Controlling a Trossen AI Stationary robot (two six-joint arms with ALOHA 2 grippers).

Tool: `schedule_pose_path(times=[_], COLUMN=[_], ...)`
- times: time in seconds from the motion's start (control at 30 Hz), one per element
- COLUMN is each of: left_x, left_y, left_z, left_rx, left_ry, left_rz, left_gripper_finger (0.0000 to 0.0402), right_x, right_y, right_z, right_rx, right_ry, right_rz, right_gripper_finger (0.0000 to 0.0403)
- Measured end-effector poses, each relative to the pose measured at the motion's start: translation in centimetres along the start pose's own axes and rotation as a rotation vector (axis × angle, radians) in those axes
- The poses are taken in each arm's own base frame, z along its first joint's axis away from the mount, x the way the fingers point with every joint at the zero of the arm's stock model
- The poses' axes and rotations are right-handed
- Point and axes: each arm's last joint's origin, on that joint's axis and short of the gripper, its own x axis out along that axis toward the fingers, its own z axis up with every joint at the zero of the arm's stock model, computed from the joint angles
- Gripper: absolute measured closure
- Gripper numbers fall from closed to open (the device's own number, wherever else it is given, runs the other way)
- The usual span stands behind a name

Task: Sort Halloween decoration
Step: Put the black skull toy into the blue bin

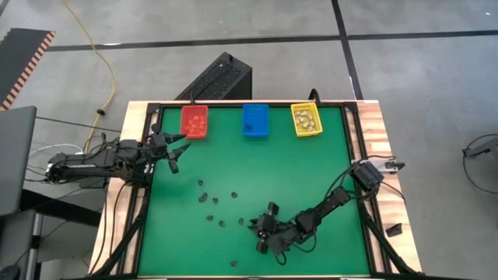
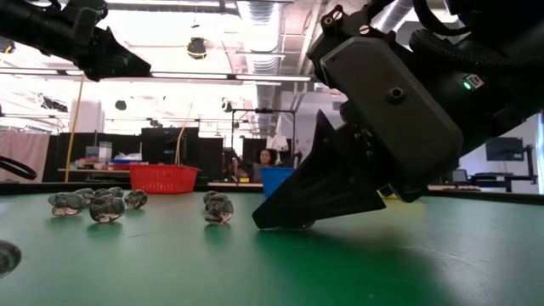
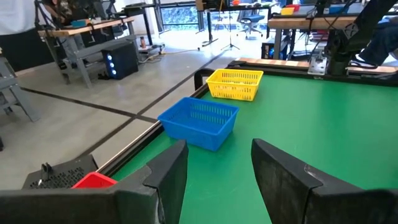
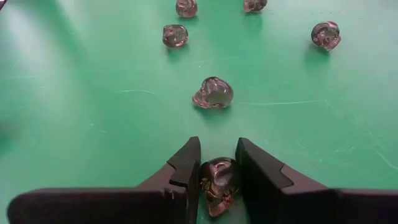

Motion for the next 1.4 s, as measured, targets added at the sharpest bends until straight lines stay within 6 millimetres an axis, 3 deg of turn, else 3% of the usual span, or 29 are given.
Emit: schedule_pose_path(times=[0.4, 0.7, 1.07, 1.4], left_x=[0.0, 0.0, 0.0, 0.0], left_y=[0.0, 0.0, 0.0, 0.0], left_z=[0.0, 0.0, 0.1, 0.1], left_rx=[0.000, 0.008, 0.014, 0.012], left_ry=[0.000, -0.001, -0.005, -0.008], left_rz=[0.000, 0.001, 0.001, 0.001], left_gripper_finger=[0.0233, 0.0233, 0.0233, 0.0233], right_x=[-0.2, -1.1, -0.3, 1.5], right_y=[-0.2, -2.0, -9.4, -18.2], right_z=[1.3, 6.0, 12.5, 16.8], right_rx=[-0.012, -0.164, -0.186, -0.120], right_ry=[-0.071, -0.123, -0.090, -0.069], right_rz=[-0.028, -0.078, -0.267, -0.336], right_gripper_finger=[0.0287, 0.0287, 0.0287, 0.0287])
